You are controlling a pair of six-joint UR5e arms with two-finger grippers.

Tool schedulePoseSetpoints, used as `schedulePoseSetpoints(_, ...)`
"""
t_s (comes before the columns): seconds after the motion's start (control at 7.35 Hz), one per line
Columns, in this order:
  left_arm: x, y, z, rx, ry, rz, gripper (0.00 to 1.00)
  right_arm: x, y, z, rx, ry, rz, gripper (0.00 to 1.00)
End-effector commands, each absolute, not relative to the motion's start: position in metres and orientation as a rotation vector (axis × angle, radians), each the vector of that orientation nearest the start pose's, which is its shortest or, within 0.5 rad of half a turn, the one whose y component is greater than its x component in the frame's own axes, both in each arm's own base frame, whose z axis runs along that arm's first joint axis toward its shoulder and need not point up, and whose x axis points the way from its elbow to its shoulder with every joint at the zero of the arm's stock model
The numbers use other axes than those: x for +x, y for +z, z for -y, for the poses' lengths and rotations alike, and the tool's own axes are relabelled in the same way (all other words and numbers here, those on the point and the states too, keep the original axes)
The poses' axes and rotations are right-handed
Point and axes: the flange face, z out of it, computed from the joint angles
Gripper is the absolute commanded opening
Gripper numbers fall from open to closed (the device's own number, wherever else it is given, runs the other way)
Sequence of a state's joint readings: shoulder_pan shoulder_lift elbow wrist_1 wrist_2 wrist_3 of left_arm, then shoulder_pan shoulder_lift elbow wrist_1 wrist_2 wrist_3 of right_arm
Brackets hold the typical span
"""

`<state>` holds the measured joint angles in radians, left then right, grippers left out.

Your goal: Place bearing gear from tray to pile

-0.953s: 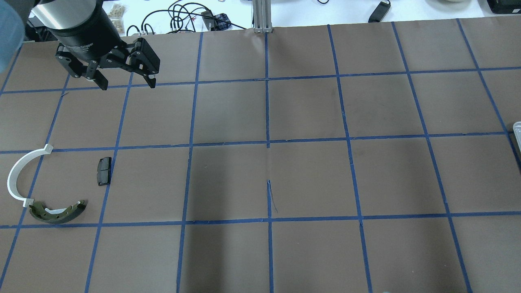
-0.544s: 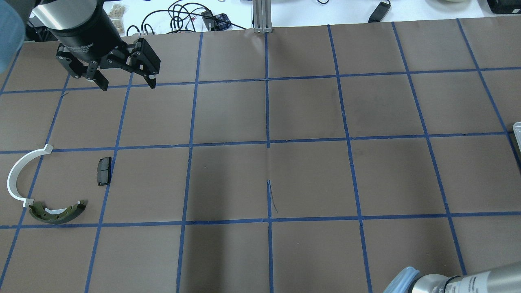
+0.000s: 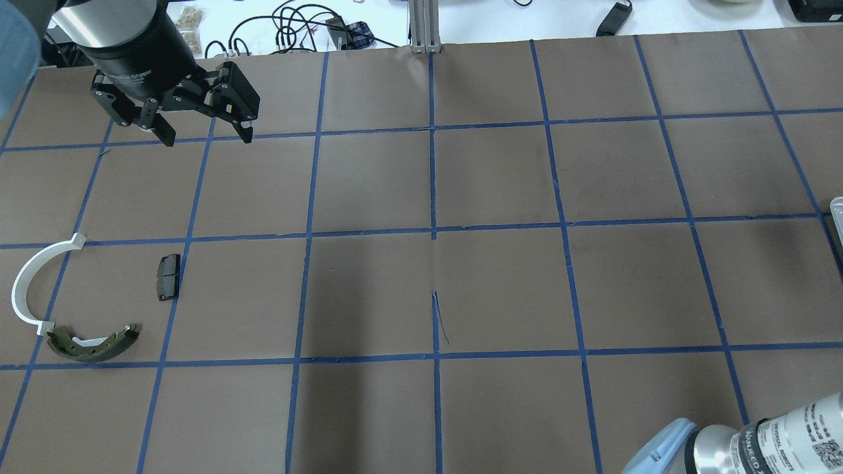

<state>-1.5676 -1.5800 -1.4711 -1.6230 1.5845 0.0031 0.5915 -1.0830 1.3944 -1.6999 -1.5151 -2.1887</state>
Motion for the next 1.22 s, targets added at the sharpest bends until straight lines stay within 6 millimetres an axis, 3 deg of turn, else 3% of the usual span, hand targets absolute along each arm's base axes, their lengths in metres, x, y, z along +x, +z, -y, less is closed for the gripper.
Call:
schedulePoseSetpoints(0.0,-0.13,0.527,0.498,0.0,-0.06,-3.127,1.0,-0.45,0.245,0.468,-1.809,-0.144,-2.299,1.0)
schedulePoseSetpoints(0.27,-0.13,0.527,0.498,0.0,-0.06,-3.127,1.0,-0.431,0.224,0.447,-1.775,-0.219,-2.283,1.0)
schedulePoseSetpoints(0.54,-0.13,0.527,0.498,0.0,-0.06,-3.127,1.0,-0.432,0.21,0.445,-1.864,-0.208,-2.348,0.98)
schedulePoseSetpoints(0.82,-0.13,0.527,0.498,0.0,-0.06,-3.127,1.0,-0.411,0.179,0.433,-1.846,-0.216,-2.31,0.98)
schedulePoseSetpoints(1.09,-0.13,0.526,0.499,0.0,-0.057,-3.126,1.0,-0.41,0.175,0.432,-1.889,-0.208,-2.344,0.96)
